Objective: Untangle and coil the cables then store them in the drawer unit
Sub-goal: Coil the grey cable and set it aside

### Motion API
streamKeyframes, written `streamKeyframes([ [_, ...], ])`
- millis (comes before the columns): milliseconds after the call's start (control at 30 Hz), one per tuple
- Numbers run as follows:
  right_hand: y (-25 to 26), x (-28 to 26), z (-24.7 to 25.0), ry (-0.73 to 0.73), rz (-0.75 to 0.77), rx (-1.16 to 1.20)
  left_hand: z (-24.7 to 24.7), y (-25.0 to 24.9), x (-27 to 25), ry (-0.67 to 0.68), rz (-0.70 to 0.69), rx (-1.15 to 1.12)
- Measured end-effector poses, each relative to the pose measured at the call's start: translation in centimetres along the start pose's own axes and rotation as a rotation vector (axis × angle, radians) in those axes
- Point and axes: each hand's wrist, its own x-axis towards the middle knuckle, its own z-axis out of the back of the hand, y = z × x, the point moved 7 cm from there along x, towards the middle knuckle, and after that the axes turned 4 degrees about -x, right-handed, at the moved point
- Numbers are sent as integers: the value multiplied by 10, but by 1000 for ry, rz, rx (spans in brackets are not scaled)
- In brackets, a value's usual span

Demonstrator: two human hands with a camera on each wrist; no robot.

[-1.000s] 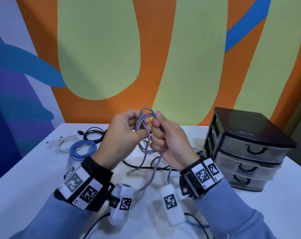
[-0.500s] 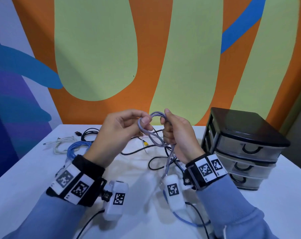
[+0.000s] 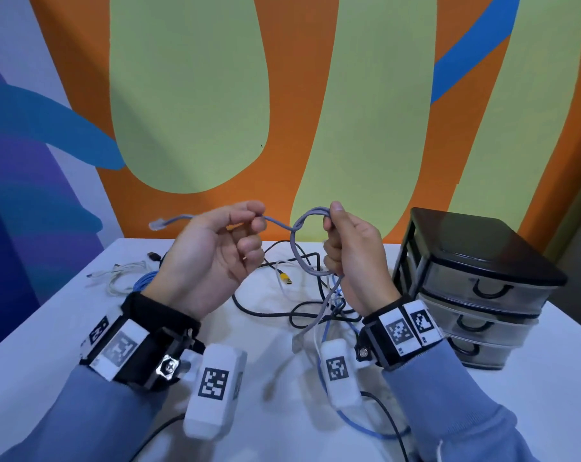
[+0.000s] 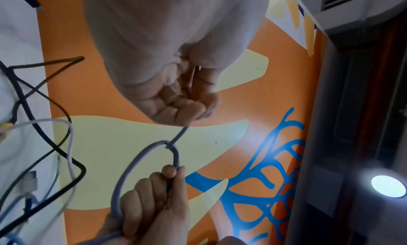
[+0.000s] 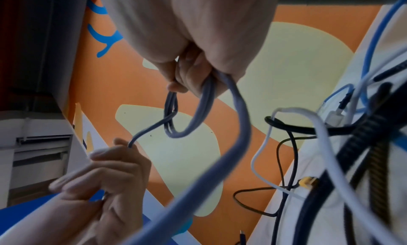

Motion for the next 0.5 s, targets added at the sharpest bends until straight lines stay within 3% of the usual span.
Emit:
streamKeyframes([
  [133, -5, 6, 14, -87, -85, 204, -4, -13, -3, 103, -106, -25],
  [233, -14, 8, 14, -63, -196, 394, -13, -14, -5, 193, -147, 26],
  [333, -16, 5, 5, 32, -319, 601, -3, -24, -1, 86, -324, 16],
  [500, -6, 3, -4, 138, -335, 706, 14, -39, -6, -29, -476, 26],
])
